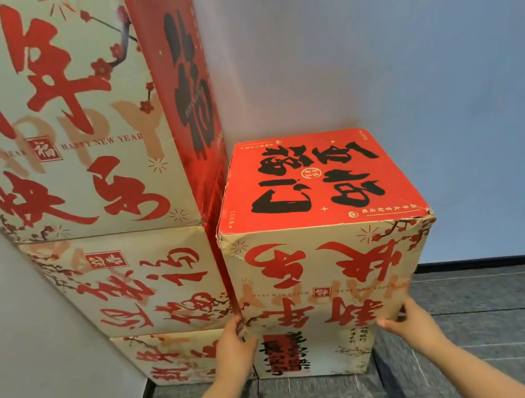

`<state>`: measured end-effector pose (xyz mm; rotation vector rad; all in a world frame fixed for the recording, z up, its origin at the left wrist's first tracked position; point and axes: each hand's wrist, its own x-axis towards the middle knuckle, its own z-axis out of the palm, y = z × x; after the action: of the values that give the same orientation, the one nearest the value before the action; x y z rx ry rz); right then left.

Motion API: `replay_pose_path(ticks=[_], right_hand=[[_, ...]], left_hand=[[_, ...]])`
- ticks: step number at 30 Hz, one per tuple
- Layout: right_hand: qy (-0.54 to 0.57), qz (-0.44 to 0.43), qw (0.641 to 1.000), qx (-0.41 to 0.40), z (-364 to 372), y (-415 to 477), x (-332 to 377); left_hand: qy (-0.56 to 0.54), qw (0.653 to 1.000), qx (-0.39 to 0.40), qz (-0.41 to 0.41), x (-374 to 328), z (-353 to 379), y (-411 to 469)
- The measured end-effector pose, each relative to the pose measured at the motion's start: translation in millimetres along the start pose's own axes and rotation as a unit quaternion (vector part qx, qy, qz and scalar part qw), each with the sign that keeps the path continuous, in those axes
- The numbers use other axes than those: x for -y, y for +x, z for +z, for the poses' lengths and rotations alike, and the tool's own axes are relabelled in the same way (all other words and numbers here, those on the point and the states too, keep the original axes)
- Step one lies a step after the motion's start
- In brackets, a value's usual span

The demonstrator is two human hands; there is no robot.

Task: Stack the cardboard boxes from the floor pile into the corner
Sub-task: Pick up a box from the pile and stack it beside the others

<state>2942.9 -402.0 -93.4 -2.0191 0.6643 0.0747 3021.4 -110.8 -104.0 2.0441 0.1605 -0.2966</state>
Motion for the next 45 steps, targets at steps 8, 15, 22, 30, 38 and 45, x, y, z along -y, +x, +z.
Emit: replay_pose_path(ticks=[8,15,22,30,38,45], right_hand=[[-0.014,-0.022,0.999,-0.028,10,4,5],[-0.016,-0.02,0.999,-0.034,14,7,5],[-0.035,-0.023,0.998,-0.038,17,8,5],[-0.025,-0.029,0.998,-0.044,19,10,6],[-0.014,-0.021,0.999,-0.035,22,13,-1],[-0.062,-0.012,0.997,-0.036,26,21,-7]], left_hand=[[-0.061,0.998,0.001,0.003,8,0,4],[-0.095,0.995,-0.014,0.012,8,2,0],[-0.092,0.995,-0.028,0.027,7,-1,0],[-0.033,0.998,-0.056,0.009,23,-1,1],[0.025,0.999,-0.018,-0.02,33,4,10],[0.038,0.999,0.005,-0.023,36,12,20]])
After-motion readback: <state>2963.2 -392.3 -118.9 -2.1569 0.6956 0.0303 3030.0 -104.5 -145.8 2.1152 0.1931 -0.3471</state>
